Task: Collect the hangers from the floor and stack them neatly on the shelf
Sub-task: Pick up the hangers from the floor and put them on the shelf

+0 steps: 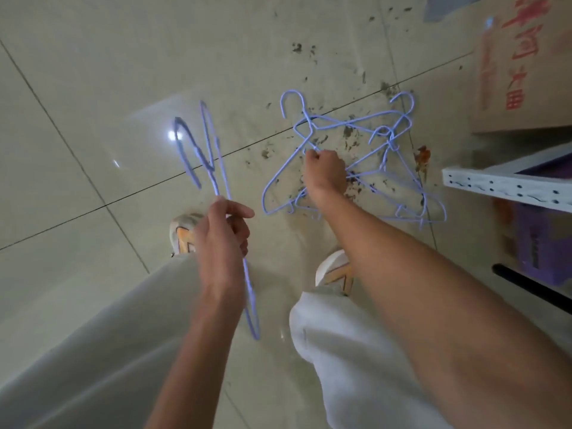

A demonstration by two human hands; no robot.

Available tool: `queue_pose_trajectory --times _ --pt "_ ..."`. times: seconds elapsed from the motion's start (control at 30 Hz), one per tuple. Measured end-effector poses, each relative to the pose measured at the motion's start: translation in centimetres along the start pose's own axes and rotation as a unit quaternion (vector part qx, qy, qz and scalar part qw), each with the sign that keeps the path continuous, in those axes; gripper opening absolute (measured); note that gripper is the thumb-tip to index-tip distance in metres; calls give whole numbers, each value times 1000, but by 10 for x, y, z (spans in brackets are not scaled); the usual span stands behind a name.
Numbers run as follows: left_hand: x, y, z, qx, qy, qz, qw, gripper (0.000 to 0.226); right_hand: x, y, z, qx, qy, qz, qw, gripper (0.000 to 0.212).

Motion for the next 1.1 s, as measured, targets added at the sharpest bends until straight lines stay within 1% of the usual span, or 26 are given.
queue_pose_trajectory --times 0.03,0.1,0.2,0.23,0.3,0.37,0.43,0.57,0.67,0.8,0.93,1.1 --pt "6 4 -1 -3 21 -1 1000 42 16 17 -1 13 25 12 1000 32" --pt "19 15 -5 -7 61 4 998 46 44 42 -3 37 61 10 997 37" --pt "38 21 -8 11 109 -15 994 47 75 66 -12 66 111 -26 991 43" --pt "42 23 -9 22 123 -20 992 46 82 69 -14 75 118 -43 989 43" --pt "49 29 -13 28 141 -20 989 46 89 73 -12 77 104 -74 989 38" --pt "55 33 -13 20 139 -21 990 46 91 74 -8 71 74 -91 990 31" --pt "56 33 -11 4 128 -29 991 45 90 71 -5 60 58 -89 993 27" --pt "40 26 -17 15 116 -44 992 36 79 54 -4 51 68 -72 994 26" --pt "24 18 -17 14 101 -33 994 29 70 44 -2 49 84 -68 993 33" --pt "17 13 -15 19 115 -32 993 31 78 46 1 61 82 -75 992 34" --pt "24 16 -3 17 115 -46 992 29 94 58 -1 90 63 -79 991 24" --pt "33 19 6 22 115 -54 992 30 93 57 -12 69 72 -81 992 25"
Point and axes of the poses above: each hand's wrist, its own x-axis towards the middle knuckle, its own y-axis out of the palm, z = x × y, the point moved 9 cm from there along x, towards the middle knuckle, and after that the axes turned 5 degrees about x, right-handed, at the moved point
